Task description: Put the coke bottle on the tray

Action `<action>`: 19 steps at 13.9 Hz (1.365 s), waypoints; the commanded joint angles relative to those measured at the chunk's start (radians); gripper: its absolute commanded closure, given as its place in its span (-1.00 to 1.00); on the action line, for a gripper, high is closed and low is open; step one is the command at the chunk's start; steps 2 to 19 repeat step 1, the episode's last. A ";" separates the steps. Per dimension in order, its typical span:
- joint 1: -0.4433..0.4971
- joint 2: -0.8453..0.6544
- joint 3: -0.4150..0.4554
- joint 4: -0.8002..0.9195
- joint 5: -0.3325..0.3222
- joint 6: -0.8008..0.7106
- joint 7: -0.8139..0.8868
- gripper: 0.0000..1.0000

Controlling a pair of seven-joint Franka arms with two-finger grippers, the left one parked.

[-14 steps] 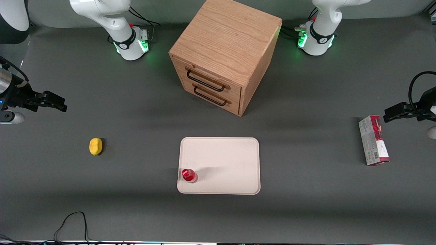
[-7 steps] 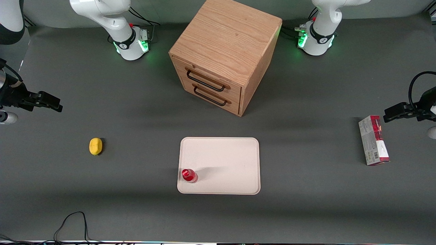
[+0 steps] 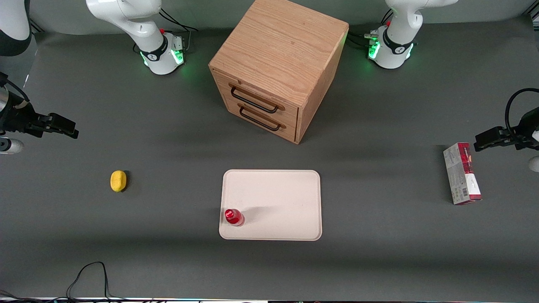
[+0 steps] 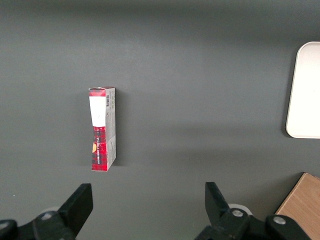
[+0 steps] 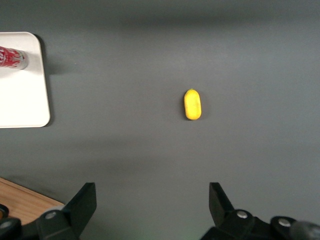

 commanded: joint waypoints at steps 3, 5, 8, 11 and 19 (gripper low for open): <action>0.011 -0.009 -0.017 -0.012 0.040 0.004 -0.027 -1.00; 0.011 -0.009 -0.017 -0.012 0.040 0.004 -0.027 -1.00; 0.011 -0.009 -0.017 -0.012 0.040 0.004 -0.027 -1.00; 0.011 -0.009 -0.017 -0.012 0.040 0.004 -0.027 -1.00; 0.011 -0.009 -0.017 -0.012 0.040 0.004 -0.027 -1.00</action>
